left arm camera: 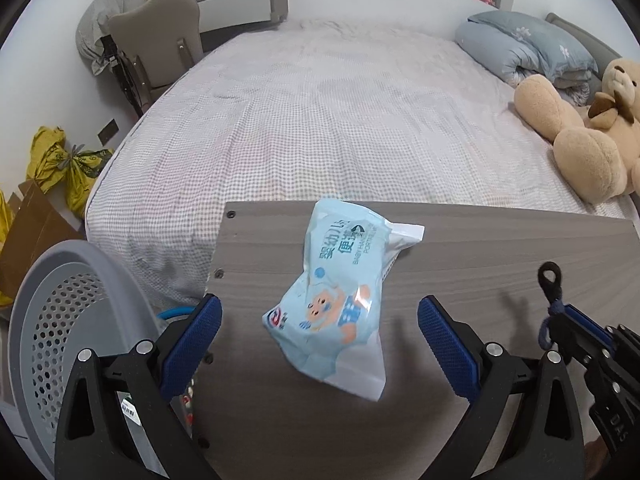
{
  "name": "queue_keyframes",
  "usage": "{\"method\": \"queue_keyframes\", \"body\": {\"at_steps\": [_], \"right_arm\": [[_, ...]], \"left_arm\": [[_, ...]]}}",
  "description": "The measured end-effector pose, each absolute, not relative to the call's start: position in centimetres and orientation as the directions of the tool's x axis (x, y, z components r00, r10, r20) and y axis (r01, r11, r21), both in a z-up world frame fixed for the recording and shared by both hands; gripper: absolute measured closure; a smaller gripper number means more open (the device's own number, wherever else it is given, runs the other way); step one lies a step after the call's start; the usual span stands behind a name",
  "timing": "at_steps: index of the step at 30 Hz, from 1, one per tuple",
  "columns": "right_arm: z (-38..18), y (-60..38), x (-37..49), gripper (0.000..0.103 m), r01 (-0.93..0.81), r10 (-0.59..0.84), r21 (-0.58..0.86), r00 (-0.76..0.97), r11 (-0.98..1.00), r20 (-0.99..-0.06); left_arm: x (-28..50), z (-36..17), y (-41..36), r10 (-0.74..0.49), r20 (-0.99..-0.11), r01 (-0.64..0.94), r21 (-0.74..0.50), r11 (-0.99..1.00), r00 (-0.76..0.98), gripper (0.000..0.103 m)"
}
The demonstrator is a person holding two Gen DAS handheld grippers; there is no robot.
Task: Collect trash
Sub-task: 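Grasp the blue-and-white wet-wipe pack with the left tool, then carry wet-wipe pack and black cord over the grey basket and open both tools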
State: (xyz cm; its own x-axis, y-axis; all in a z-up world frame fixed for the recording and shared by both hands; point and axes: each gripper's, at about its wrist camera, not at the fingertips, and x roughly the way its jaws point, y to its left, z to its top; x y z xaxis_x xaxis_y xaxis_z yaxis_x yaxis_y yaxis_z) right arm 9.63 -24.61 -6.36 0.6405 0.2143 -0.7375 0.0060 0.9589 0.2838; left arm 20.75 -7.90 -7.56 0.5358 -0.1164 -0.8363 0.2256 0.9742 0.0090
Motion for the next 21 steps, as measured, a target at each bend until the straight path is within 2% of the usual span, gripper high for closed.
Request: {"method": "queue_keyframes", "body": {"at_steps": [5,7,12,15,21], "right_arm": [[-6.5,-25.0,9.4,0.090,0.015,0.218,0.296,0.642,0.955,-0.735],[-6.4,-25.2,9.4,0.090,0.016,0.220,0.301,0.644,0.954,-0.733],[-6.4,-25.4,9.3,0.090,0.019,0.225,0.311,0.646,0.950,-0.729],[-6.3,-25.3,9.0,0.090,0.018,0.226,0.311,0.649,0.950,-0.727],[-6.1,-25.0,8.6,0.090,0.019,0.224,0.311,0.651,0.950,-0.725]], "left_arm": [[21.8,-8.4,-8.3,-0.134,-0.848,0.230,-0.015,0.973,0.513,0.008],[22.0,-8.6,-8.3,-0.138,-0.850,0.227,-0.023,0.974,0.508,0.012],[22.2,-9.0,-8.6,-0.151,-0.856,0.241,-0.032,0.970,0.494,0.030],[22.1,-8.9,-8.8,-0.161,-0.857,0.254,-0.036,0.967,0.490,0.052],[20.3,-7.9,-8.4,-0.184,-0.847,0.251,-0.062,0.966,0.499,0.052]]}}
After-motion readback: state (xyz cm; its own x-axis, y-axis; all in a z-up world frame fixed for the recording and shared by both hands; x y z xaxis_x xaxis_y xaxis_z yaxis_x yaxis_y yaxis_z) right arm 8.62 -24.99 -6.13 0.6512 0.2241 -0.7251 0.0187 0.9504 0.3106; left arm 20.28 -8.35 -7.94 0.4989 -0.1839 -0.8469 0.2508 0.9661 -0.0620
